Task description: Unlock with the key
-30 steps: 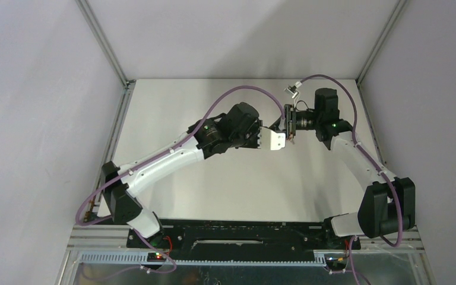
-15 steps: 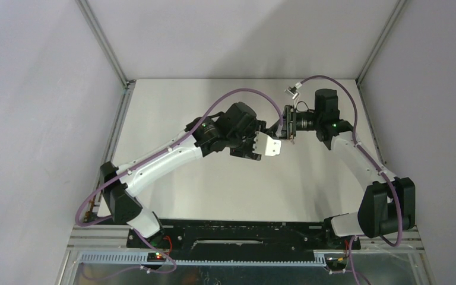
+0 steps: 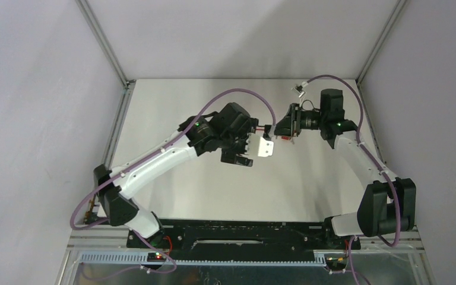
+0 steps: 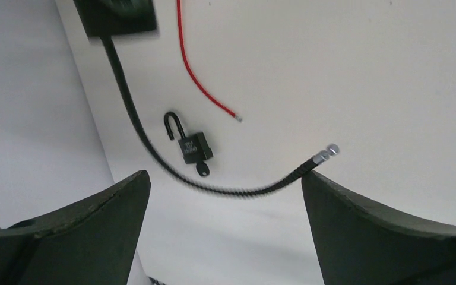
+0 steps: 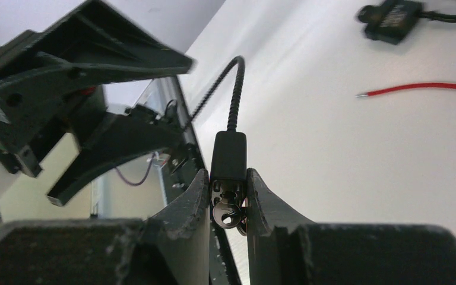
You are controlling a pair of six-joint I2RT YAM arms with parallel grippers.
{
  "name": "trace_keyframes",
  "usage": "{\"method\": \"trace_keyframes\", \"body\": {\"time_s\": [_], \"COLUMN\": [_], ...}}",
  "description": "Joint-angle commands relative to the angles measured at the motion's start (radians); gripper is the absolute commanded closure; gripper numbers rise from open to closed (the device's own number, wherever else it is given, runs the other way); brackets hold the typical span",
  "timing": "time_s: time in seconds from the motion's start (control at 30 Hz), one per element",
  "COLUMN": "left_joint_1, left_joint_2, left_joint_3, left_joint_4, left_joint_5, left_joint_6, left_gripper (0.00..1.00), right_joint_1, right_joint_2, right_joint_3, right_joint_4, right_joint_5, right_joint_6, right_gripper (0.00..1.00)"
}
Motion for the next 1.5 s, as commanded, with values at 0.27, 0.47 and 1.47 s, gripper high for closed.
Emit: {"method": "trace_keyframes", "body": {"time_s": [0.27, 0.47, 1.47], "left_joint_1": [0.073, 0.092, 0.153], "left_joint_2": [-0.305, -0.337, -0.242], "left_joint_3": [-0.379, -0.413, -0.353], "left_joint_4": [-0.146, -0.118, 0.061], "left_joint_5": [-0.13, -0.126, -0.267], "left_joint_6": [0.034, 0.012, -0.292], "left_gripper": [0.0, 0.0, 0.0], "right_joint_1": [-0.185, -0.169, -0.113], "right_joint_2": [0.165, 0.283, 0.454], "right_joint_3": [0.009, 0.009, 0.018], "right_joint_4": [-0.035, -0.027, -0.211], "right_joint_5": [0.179, 0.184, 0.406], "right_joint_6": [-0.031, -0.035, -0.174], "right_gripper": [1.0, 1.0, 0.02]}}
